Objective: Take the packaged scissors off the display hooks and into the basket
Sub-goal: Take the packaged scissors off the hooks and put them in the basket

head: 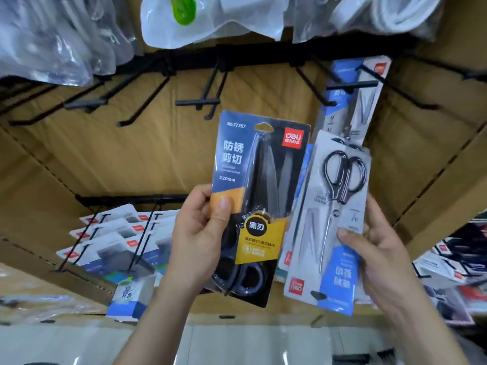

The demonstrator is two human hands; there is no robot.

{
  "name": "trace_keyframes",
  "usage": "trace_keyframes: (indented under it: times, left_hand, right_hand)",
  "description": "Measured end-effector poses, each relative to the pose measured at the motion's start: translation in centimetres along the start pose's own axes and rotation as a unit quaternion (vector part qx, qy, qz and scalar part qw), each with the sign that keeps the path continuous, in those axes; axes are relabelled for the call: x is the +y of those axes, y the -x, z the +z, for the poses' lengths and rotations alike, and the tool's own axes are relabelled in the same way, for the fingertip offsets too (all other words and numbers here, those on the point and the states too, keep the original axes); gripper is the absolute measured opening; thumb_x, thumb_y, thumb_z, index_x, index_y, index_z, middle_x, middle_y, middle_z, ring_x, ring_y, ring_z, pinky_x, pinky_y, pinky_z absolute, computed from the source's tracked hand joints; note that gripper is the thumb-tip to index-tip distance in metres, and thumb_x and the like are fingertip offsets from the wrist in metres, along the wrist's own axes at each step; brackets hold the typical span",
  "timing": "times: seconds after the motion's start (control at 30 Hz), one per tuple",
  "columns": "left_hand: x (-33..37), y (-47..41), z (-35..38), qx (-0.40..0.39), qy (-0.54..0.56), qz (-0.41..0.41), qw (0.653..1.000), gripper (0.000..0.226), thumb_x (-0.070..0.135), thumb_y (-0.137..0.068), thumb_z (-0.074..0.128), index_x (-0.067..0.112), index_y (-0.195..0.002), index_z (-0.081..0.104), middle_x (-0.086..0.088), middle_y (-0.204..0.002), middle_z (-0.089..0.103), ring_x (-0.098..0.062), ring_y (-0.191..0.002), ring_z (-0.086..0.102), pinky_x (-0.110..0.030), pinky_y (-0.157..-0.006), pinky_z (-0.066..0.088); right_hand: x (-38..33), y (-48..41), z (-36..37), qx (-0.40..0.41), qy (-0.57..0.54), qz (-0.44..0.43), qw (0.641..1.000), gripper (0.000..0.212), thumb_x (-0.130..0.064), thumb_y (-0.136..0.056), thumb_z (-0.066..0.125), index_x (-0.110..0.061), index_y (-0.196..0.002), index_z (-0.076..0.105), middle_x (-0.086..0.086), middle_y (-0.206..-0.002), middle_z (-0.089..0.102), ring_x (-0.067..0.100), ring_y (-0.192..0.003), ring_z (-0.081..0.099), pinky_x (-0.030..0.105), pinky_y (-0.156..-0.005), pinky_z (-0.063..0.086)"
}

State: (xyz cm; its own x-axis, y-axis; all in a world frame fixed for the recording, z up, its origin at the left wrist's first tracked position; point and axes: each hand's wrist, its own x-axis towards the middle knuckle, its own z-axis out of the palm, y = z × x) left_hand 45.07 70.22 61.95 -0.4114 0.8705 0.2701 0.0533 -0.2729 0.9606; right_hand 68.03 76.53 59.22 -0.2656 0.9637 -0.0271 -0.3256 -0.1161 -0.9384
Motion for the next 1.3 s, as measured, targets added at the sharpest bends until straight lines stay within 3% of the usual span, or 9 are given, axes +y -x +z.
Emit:
trace_keyframes:
  times: [0.1, 0.27, 0.5, 0.57, 0.67, 0.73, 1.0, 1.2, 1.3]
  left_hand:
    - [0.9, -0.6, 1.3, -0.054, 0.006, 0.013, 0.998, 0.013, 0.024, -0.091, 0.056, 0.030, -0.091, 0.067, 0.001, -0.083, 0.072, -0.014, -0.076, 0.063, -0.032, -0.070, 0.053]
    - [2.0, -1.4, 3.7, -0.096, -0.010, 0.016, 0.995, 0.014, 0.027, -0.092, 0.056, 0.035, -0.089, 0.067, -0.003, -0.082, 0.072, -0.017, -0.074, 0.065, -0.038, -0.069, 0.054]
    - [1.3, -1.6, 6.2, -0.029, -0.084, 0.016, 0.996, 0.007, 0.034, -0.096, 0.056, 0.041, -0.098, 0.057, -0.007, -0.086, 0.074, -0.038, -0.077, 0.068, -0.062, -0.076, 0.054]
    - [1.6, -1.8, 6.8, -0.014, -0.116, 0.047, 0.992, 0.026, 0.026, -0.101, 0.054, 0.046, -0.116, 0.046, -0.006, -0.085, 0.074, -0.043, -0.075, 0.066, -0.058, -0.072, 0.055]
    - [1.5, -3.4, 7.9, -0.008, -0.206, 0.127, 0.970, 0.051, 0.013, -0.103, 0.047, 0.043, -0.143, 0.036, 0.020, -0.096, 0.065, -0.030, -0.085, 0.062, -0.036, -0.076, 0.051]
    - [1.0, -5.2, 8.5, 0.006, -0.271, 0.131, 0.954, 0.049, 0.013, -0.104, 0.044, 0.036, -0.147, 0.041, 0.012, -0.086, 0.058, -0.028, -0.085, 0.058, -0.027, -0.074, 0.043]
    - [1.0, -12.2, 10.2, -0.050, -0.401, 0.028, 0.914, 0.079, -0.008, -0.092, 0.044, 0.031, -0.157, 0.021, -0.015, -0.124, 0.062, -0.025, -0.088, 0.061, -0.045, -0.080, 0.054]
    - [-0.5, -14.2, 10.3, -0.086, -0.479, 0.020, 0.873, 0.086, -0.003, -0.092, 0.048, 0.034, -0.158, 0.009, -0.004, -0.097, 0.056, -0.023, -0.075, 0.052, -0.034, -0.066, 0.038]
    - [-0.9, -13.5, 9.8, -0.104, -0.437, -0.006, 0.894, 0.076, 0.007, -0.095, 0.049, 0.034, -0.157, 0.013, -0.003, -0.097, 0.057, -0.025, -0.079, 0.057, -0.032, -0.068, 0.040]
  right_hand:
    - [-0.6, 0.2, -1.1, 0.026, 0.030, -0.016, 0.999, 0.050, 0.003, -0.081, 0.058, -0.024, -0.123, 0.061, 0.004, -0.102, 0.077, 0.017, -0.082, 0.073, 0.029, -0.069, 0.061]
    - [-1.4, 1.2, -2.3, 0.050, 0.093, -0.051, 0.993, 0.047, 0.016, -0.086, 0.054, -0.019, -0.118, 0.060, 0.003, -0.098, 0.077, 0.015, -0.082, 0.072, 0.026, -0.071, 0.060]
    - [-2.2, 2.6, -3.2, 0.079, 0.158, -0.101, 0.979, 0.053, 0.018, -0.087, 0.056, -0.025, -0.119, 0.056, -0.007, -0.090, 0.076, 0.005, -0.076, 0.070, 0.017, -0.065, 0.056]
    - [-2.4, 3.0, -3.4, 0.081, 0.166, -0.109, 0.977, 0.055, 0.017, -0.088, 0.056, -0.028, -0.119, 0.056, -0.006, -0.094, 0.075, 0.006, -0.079, 0.071, 0.017, -0.065, 0.056]
    - [-2.7, 3.1, -3.6, 0.079, 0.180, -0.113, 0.974, 0.054, 0.016, -0.088, 0.056, -0.030, -0.117, 0.056, -0.005, -0.094, 0.075, 0.008, -0.080, 0.071, 0.020, -0.067, 0.057]
    - [-2.8, 3.2, -3.8, 0.078, 0.183, -0.110, 0.974, 0.053, 0.016, -0.089, 0.056, -0.030, -0.116, 0.056, -0.007, -0.093, 0.075, 0.006, -0.079, 0.071, 0.019, -0.066, 0.057]
    - [-2.3, 2.9, -4.1, 0.080, 0.175, -0.090, 0.977, 0.050, 0.013, -0.090, 0.056, -0.030, -0.117, 0.056, -0.007, -0.095, 0.075, 0.008, -0.081, 0.071, 0.019, -0.064, 0.056]
    - [-1.5, 2.2, -3.8, 0.078, 0.166, -0.077, 0.980, 0.048, 0.014, -0.090, 0.056, -0.022, -0.122, 0.056, -0.003, -0.100, 0.075, 0.013, -0.088, 0.072, 0.020, -0.067, 0.055]
    - [-1.0, 1.9, -3.8, 0.082, 0.153, -0.074, 0.982, 0.048, 0.015, -0.089, 0.057, -0.022, -0.120, 0.057, 0.001, -0.101, 0.076, 0.015, -0.091, 0.072, 0.022, -0.070, 0.057]
